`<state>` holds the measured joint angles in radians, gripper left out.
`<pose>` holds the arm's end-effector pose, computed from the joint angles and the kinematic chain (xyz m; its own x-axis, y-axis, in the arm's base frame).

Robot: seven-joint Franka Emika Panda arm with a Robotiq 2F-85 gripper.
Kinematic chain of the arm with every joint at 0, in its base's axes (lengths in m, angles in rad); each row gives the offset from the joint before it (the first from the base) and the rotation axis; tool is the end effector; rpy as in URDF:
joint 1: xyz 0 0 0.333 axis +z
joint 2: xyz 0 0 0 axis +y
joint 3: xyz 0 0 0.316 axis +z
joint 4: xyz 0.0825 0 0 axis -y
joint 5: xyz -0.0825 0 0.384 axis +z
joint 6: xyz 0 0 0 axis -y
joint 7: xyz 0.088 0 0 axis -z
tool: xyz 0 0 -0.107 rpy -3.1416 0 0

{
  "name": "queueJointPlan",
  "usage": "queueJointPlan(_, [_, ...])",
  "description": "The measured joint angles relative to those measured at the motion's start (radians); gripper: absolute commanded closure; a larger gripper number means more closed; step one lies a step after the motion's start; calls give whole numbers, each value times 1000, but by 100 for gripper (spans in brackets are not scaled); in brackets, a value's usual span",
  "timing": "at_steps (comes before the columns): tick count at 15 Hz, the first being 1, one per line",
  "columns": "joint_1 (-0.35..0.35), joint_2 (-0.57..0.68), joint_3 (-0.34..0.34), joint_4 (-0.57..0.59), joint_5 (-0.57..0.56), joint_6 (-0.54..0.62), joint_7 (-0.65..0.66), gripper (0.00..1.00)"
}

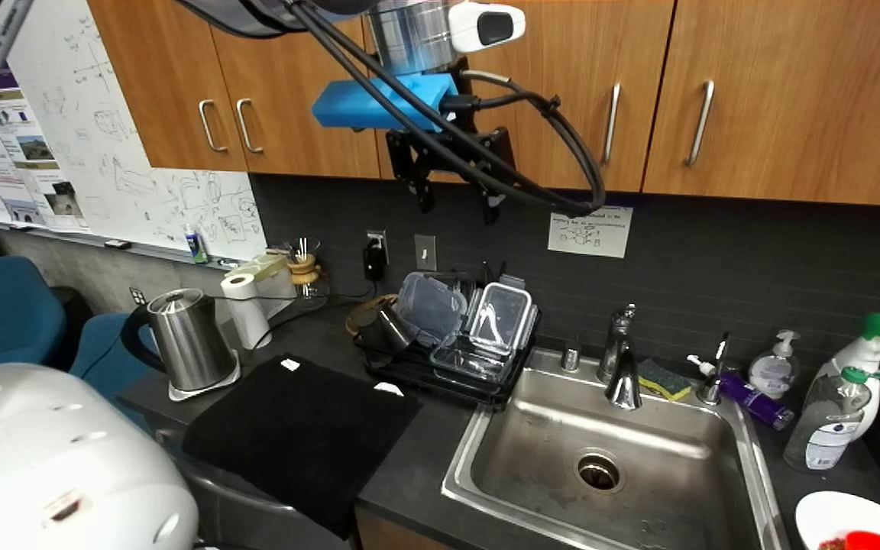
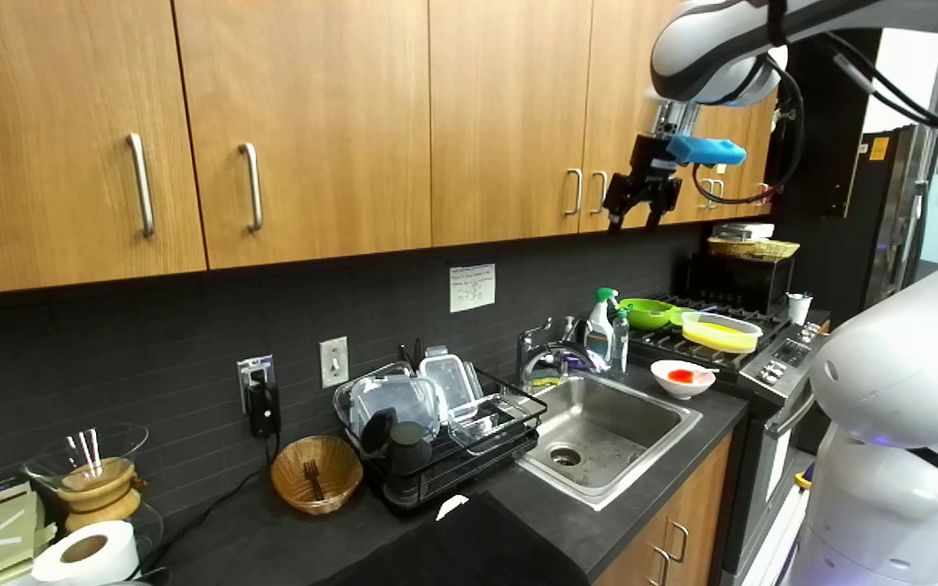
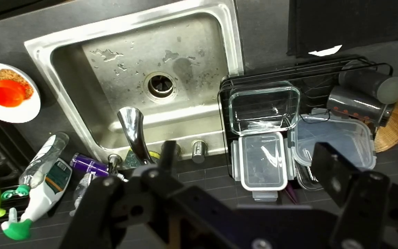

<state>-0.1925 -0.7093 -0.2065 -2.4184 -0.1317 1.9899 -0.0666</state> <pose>0.3294 -0.1631 0.5703 0.9304 -0.2501 0.2679 -0.2633 -0.9646 0.0142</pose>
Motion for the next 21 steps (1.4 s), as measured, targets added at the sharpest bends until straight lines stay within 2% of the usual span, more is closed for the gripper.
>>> queueJointPlan(12, [91,95,27,0,0,-26,-84,0])
queueJointPlan(21, [100,107,59,-40,-1,-22,-86,0])
